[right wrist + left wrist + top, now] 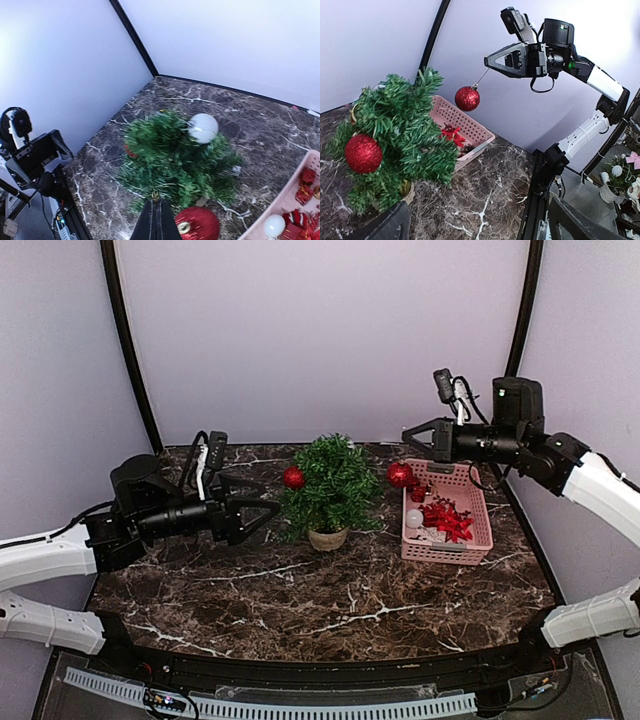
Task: Decorate the small christmas tree
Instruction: Hang the ornament ball on the branch.
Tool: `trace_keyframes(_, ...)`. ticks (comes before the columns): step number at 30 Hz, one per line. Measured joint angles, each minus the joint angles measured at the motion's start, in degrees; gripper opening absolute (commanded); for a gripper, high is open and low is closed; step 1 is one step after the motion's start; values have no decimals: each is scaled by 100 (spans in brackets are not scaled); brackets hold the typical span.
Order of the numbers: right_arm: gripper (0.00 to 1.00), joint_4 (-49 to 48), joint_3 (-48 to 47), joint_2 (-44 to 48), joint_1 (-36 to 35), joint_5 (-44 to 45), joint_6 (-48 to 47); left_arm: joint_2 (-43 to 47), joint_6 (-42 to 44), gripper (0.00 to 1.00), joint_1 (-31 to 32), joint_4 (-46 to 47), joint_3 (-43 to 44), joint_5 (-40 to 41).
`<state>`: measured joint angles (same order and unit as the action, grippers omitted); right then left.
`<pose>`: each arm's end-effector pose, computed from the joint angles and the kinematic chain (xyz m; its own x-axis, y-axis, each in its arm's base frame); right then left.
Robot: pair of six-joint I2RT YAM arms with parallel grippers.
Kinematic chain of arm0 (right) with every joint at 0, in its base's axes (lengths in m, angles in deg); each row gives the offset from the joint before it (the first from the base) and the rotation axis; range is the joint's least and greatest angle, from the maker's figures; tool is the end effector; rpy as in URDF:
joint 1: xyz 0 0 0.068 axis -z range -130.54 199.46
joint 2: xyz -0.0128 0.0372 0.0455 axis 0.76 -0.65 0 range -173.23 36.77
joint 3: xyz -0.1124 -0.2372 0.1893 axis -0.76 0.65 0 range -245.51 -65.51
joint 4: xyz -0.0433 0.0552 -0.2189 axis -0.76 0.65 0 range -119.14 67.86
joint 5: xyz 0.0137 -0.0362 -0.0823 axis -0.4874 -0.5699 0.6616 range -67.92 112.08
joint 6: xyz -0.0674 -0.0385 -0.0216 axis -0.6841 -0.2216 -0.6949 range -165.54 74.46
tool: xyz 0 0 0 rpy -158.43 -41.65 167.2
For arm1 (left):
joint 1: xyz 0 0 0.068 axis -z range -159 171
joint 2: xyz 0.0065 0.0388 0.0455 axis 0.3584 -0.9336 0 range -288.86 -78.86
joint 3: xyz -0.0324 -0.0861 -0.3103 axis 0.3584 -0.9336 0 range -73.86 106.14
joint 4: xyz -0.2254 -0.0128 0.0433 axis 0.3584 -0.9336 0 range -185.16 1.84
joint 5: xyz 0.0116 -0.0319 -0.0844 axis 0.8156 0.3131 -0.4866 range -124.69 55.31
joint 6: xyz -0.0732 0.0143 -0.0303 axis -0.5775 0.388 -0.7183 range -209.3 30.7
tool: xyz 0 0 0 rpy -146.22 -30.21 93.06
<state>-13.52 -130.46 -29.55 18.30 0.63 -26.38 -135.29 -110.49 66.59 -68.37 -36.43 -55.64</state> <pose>0.1905 0.1450 0.4175 -0.4924 0.0591 -0.8683 -0.6556 0.6310 0.4147 0.1244 -0.1625 0.3671 -0.3226 -0.1532 -0.9341 0.8588 0.3677 -0.3569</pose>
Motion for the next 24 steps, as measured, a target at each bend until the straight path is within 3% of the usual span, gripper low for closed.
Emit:
trace_keyframes(13,0,-793,-800,-643,-1237,-472,402,-1362,-181,99,503,1185,372,92)
trace_keyframes(24,0,-1130,-1292,-1473,-1843,-756,415,-1589,-83,99,573,1303,680,562)
